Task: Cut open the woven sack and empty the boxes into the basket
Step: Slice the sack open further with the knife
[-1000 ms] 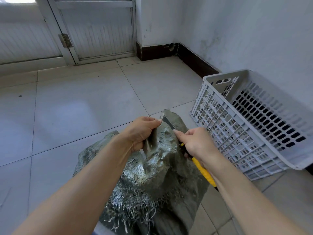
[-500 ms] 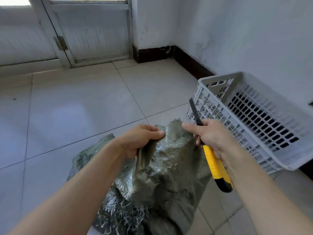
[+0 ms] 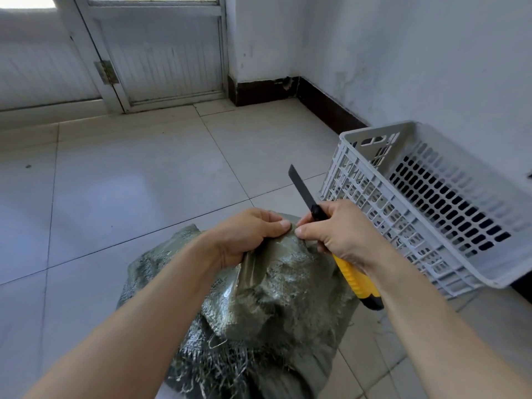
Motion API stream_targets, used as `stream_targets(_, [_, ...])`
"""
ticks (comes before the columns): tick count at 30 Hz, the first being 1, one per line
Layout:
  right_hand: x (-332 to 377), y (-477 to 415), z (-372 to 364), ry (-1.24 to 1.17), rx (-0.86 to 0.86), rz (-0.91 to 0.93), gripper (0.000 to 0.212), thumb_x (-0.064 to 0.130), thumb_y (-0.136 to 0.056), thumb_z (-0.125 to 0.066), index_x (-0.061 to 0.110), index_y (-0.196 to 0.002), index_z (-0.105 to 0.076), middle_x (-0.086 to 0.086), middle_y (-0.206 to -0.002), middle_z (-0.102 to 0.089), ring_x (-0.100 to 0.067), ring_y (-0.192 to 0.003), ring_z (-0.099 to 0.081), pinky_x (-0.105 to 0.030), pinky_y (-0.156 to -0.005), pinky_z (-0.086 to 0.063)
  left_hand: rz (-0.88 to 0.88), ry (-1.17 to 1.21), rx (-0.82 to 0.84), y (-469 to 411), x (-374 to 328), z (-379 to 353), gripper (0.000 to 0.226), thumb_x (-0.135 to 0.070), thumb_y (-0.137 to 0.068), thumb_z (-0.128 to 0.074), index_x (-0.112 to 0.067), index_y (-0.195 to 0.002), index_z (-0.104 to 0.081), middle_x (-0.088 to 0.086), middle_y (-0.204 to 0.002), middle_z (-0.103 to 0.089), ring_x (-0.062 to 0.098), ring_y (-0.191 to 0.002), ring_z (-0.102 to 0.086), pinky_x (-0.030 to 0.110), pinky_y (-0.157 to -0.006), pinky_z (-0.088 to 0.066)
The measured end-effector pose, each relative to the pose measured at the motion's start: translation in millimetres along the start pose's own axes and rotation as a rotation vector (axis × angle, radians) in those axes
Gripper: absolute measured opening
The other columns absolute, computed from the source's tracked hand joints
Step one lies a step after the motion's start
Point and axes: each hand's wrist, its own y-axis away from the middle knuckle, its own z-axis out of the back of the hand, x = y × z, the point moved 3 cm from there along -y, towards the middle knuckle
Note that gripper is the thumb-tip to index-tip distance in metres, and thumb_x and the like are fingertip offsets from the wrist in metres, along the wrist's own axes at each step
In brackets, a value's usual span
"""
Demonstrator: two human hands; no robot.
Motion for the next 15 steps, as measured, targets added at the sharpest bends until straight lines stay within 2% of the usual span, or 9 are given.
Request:
stream_targets(1, [1,0,2,0.005,0.003,0.0,0.015,0.008,-0.079,-0.074,0.01,-0.068,-0.063,-0.005,-0.06,-0.057,-0.009,-0.047,-0.05,-0.017,-0.042,-0.042,-0.007,-0.02,-0.012,0,-1,1,0.024,-0.013,-0.094,-0.05,-0.005,-0.079,-0.067,0.002,-0.056,-0.064,0.009,-0.045,-0.057,0.018,-0.046,-0.048])
stream_targets(3, [6,2,9,0.055,0.047,-0.01,0.028,0.036,-0.078,-0.072,0.011,-0.071,-0.06,-0.004,-0.061,-0.057,-0.009,-0.044,-0.049,-0.018,-0.045,-0.043,-0.023,-0.034,-0.036,-1,-3,6,0.023,-0.016,-0.093,-0.053,-0.007,-0.077,-0.066,0.002,-0.055,-0.059,0.009,-0.044,-0.052,0.019,-0.045,-0.047])
stream_targets(5, [8,7,17,0.172,0.134,-0.058,0.047,0.06,-0.073,-0.057,0.013,-0.075,-0.057,-0.004,-0.061,-0.055,-0.012,-0.047,-0.049,-0.024,-0.051,-0.044,-0.028,-0.031,-0.047,-1,-4,12,0.022,-0.016,-0.092,-0.055,-0.007,-0.074,-0.064,-0.001,-0.05,-0.056,0.007,-0.041,-0.05,0.017,-0.041,-0.045])
stream_targets(7, [5,10,24,0.314,0.201,-0.113,0.049,0.059,-0.083,-0.049,0.011,-0.073,-0.05,-0.004,-0.059,-0.054,-0.016,-0.051,-0.05,-0.028,-0.054,-0.044,-0.032,-0.044,-0.085,-2,-4,17,0.019,-0.017,-0.091,-0.056,-0.004,-0.081,-0.066,0.002,-0.055,-0.054,0.011,-0.046,-0.048,0.02,-0.045,-0.044])
stream_targets(9, [1,12,31,0.426,0.215,-0.138,0.043,0.049,-0.09,-0.051,0.012,-0.069,-0.046,-0.005,-0.057,-0.053,-0.018,-0.052,-0.051,-0.031,-0.055,-0.045,-0.037,-0.051,-0.119,-5,-2,22,0.02,-0.019,-0.091,-0.057,-0.002,-0.091,-0.066,0.008,-0.064,-0.051,0.015,-0.053,-0.044,0.024,-0.052,-0.041])
stream_targets(15, [0,12,36,0.5,0.187,-0.157,0.042,0.045,-0.087,-0.06,0.011,-0.066,-0.048,-0.006,-0.053,-0.051,-0.017,-0.045,-0.047,-0.027,-0.049,-0.042,-0.053,-0.055,-0.167,-7,-3,22,0.018,-0.018,-0.091,-0.056,-0.002,-0.089,-0.066,0.008,-0.065,-0.046,0.015,-0.053,-0.04,0.023,-0.05,-0.037])
